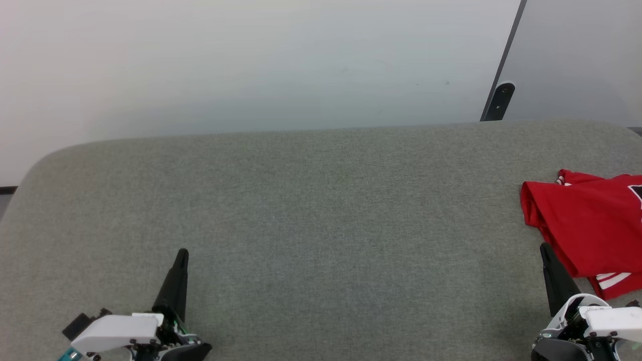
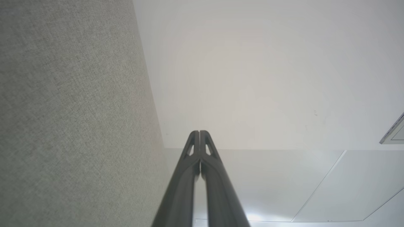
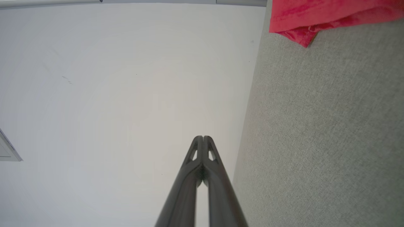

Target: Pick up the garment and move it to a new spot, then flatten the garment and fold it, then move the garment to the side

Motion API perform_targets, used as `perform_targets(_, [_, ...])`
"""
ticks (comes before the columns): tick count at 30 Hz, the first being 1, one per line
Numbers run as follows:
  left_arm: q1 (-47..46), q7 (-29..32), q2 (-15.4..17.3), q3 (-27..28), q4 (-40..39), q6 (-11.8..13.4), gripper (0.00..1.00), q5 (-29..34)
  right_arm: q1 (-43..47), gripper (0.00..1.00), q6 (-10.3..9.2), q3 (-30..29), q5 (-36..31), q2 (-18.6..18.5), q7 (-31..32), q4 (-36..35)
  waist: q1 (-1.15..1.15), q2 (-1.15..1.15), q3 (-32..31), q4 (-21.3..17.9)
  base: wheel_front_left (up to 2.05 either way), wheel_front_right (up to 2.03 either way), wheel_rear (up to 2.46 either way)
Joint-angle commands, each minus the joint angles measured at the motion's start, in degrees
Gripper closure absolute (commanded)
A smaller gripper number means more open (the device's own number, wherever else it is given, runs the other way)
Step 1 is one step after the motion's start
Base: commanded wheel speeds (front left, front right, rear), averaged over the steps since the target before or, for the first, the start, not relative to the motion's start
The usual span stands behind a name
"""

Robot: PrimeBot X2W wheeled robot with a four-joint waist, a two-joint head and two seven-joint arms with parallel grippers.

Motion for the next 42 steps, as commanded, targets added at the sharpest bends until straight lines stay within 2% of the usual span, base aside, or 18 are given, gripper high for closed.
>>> perform_targets(1, [-0.6, 0.1, -0.1, 0.2, 0.1, -0.4, 1.0, 0.2, -0.2, 1.0, -0.06, 0.0, 0.2, 0.2, -0.1, 0.0, 0.0, 0.0, 0.0, 0.0, 0.0, 0.0, 0.0])
perform_targets(42, [-0.6, 0.2, -0.2, 0.3, 0.1, -0.4, 1.0, 0.4, -0.2, 1.0, -0.06, 0.0, 0.3, 0.2, -0.1, 0.0, 0.0, 0.0, 0.0, 0.0, 0.0, 0.0, 0.0])
